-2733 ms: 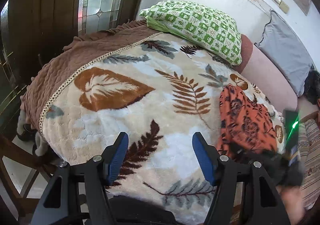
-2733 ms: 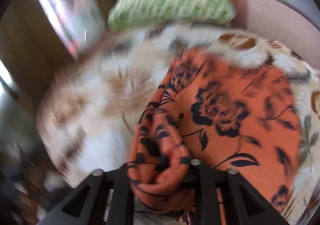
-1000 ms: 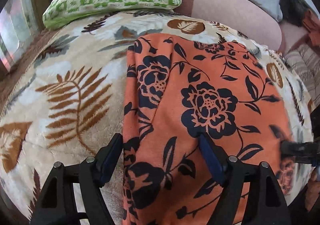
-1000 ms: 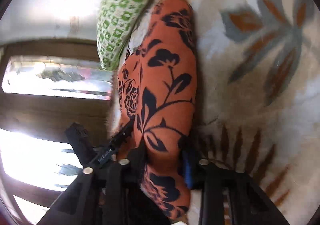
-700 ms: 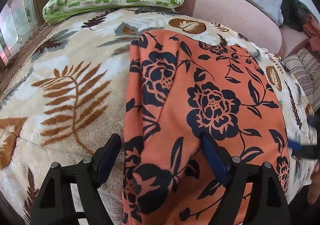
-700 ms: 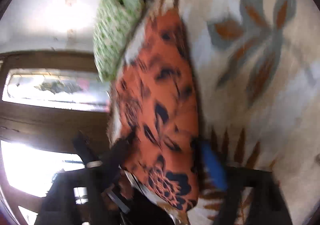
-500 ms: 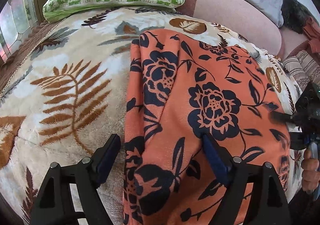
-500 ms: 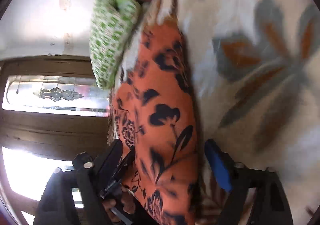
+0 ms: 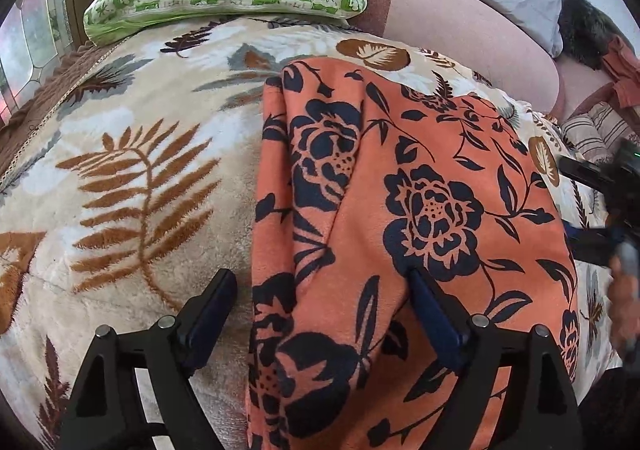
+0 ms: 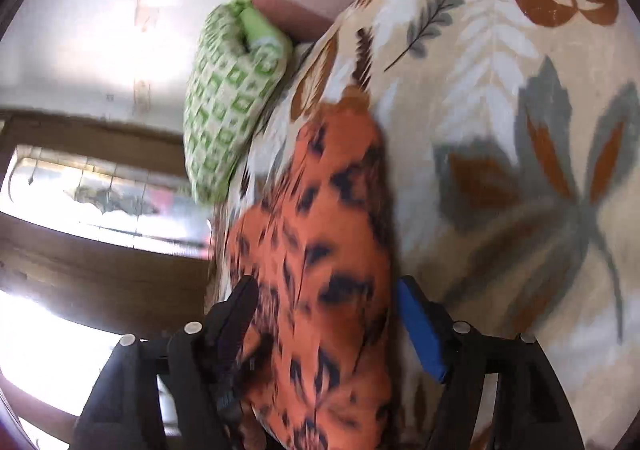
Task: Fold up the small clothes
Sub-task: 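Grasp the blouse strip end with the left tool and lift it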
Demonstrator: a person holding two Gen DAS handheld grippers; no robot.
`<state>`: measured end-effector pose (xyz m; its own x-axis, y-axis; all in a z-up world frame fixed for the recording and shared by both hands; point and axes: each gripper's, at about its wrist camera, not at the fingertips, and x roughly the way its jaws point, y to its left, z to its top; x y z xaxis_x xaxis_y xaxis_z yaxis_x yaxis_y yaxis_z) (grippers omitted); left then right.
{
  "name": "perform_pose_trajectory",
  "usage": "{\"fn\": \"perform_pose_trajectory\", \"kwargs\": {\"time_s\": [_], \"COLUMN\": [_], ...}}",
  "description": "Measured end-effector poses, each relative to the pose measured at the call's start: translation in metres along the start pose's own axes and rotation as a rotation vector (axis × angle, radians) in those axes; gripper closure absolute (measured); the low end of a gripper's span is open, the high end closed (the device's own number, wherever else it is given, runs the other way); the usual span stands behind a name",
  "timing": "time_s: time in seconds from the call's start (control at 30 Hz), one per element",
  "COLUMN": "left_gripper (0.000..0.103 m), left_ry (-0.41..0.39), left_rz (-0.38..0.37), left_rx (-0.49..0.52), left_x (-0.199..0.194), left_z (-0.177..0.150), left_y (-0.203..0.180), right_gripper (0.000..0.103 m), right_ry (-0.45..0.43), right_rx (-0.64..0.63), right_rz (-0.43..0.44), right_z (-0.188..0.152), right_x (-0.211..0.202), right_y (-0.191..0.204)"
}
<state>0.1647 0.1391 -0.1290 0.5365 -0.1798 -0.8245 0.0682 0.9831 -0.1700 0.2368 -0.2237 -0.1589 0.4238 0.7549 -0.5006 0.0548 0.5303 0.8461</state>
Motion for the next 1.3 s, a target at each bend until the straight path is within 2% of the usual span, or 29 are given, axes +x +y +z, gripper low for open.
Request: {"fn": "perform_pose_trajectory", "kwargs": {"time_s": [0.07, 0.13, 0.2, 0.27, 0.3, 0.33, 0.37, 0.4, 0.43, 0.5, 0.57, 0.63, 0.67, 0.73, 0.77, 0.8, 0.83, 0.87, 0.9, 0.97, 1.03, 1.1, 1.17, 1.23, 1.27, 1.3], "left_gripper": [0.014, 0.014, 0.013, 0.013, 0.013, 0.013, 0.014, 0.015, 0.015, 0.015, 0.015, 0.015, 0.015, 0.015, 0.036, 0.066, 0.067, 0.075, 0.078, 0.078, 0.070, 0.036, 0.027, 0.024, 0.019, 0.019], "left_ry": [0.000, -0.003, -0.006, -0.004, -0.003, -0.002, -0.004, -0.013, -0.042, -0.098, -0.110, -0.070, -0.044, 0.005, 0.078, 0.131, 0.149, 0.149, 0.142, 0.072, 0.047, 0.022, -0.003, -0.006, 0.000, 0.021], "left_rz": [-0.005, -0.005, -0.010, -0.010, -0.010, -0.016, -0.028, -0.030, -0.035, -0.086, -0.142, -0.234, -0.285, -0.317, -0.297, -0.282, -0.319, -0.330, -0.329, -0.330, -0.353, -0.358, -0.386, -0.423, -0.447, -0.466], "left_rx": [-0.001, 0.000, -0.002, 0.000, -0.003, -0.008, -0.015, -0.026, -0.046, -0.092, -0.152, -0.224, -0.251, -0.258, -0.244, -0.240, -0.269, -0.275, -0.254, -0.164, -0.123, -0.146, -0.212, -0.260, -0.274, -0.259], "left_x": [0.000, 0.000, 0.000, 0.002, 0.001, -0.002, -0.007, -0.013, -0.024, -0.045, -0.059, -0.060, -0.056, -0.043, -0.026, -0.015, -0.010, -0.013, -0.019, -0.038, -0.041, -0.035, -0.028, -0.021, -0.012, -0.002], "left_z": [0.000, 0.000, 0.000, 0.000, 0.001, 0.001, 0.002, 0.003, 0.004, 0.004, 0.002, -0.003, -0.007, -0.014, -0.019, -0.022, -0.024, -0.022, -0.019, -0.012, -0.003, 0.011, 0.027, 0.039, 0.049, 0.056], "left_y": [0.001, 0.002, 0.002, 0.001, 0.001, 0.002, 0.004, 0.007, 0.012, 0.026, 0.043, 0.061, 0.066, 0.065, 0.062, 0.059, 0.061, 0.062, 0.059, 0.045, 0.038, 0.045, 0.057, 0.070, 0.072, 0.072], "right_gripper": [0.029, 0.068, 0.075, 0.075, 0.072, 0.069, 0.061, 0.041, 0.034, 0.033, 0.033, 0.033, 0.033, 0.032, 0.032, 0.032, 0.032, 0.032, 0.033, 0.033, 0.033, 0.033, 0.033, 0.033, 0.033, 0.033], "right_ry": [0.059, 0.057, -0.012, 0.003, 0.010, 0.011, 0.006, 0.001, -0.018, -0.098, -0.147, -0.133, -0.095, -0.010, 0.040, 0.077, 0.110, 0.126, 0.107, 0.096, 0.106, 0.110, 0.118, 0.123, 0.126, 0.128], "right_rx": [0.047, 0.059, -0.075, -0.006, 0.052, 0.054, 0.036, 0.000, -0.044, -0.122, -0.166, -0.226, -0.279, -0.349, -0.365, -0.362, -0.342, -0.317, -0.308, -0.325, -0.331, -0.308, -0.301, -0.313, -0.317, -0.316], "right_rz": [0.032, 0.050, -0.005, -0.074, -0.042, -0.026, -0.040, -0.100, -0.150, -0.212, -0.208, -0.157, -0.128, -0.096, -0.090, -0.099, -0.142, -0.167, -0.161, -0.166, -0.175, -0.151, -0.134, -0.130, -0.129, -0.126], "right_z": [0.012, 0.014, 0.007, 0.008, 0.009, 0.009, 0.007, 0.005, 0.003, -0.005, -0.013, -0.025, -0.033, -0.047, -0.053, -0.057, -0.059, -0.061, -0.062, -0.064, -0.065, -0.069, -0.070, -0.071, -0.069, -0.067], "right_x": [0.025, 0.038, 0.027, 0.041, 0.044, 0.047, 0.042, 0.036, 0.028, -0.001, -0.025, -0.030, -0.025, -0.007, 0.005, 0.015, 0.028, 0.036, 0.038, 0.034, 0.034, 0.021, 0.016, 0.018, 0.021, 0.019], "right_y": [-0.011, -0.005, 0.018, 0.003, -0.010, -0.008, -0.003, 0.006, 0.014, 0.030, 0.040, 0.058, 0.072, 0.088, 0.089, 0.084, 0.076, 0.064, 0.062, 0.066, 0.064, 0.056, 0.052, 0.055, 0.056, 0.055]}}
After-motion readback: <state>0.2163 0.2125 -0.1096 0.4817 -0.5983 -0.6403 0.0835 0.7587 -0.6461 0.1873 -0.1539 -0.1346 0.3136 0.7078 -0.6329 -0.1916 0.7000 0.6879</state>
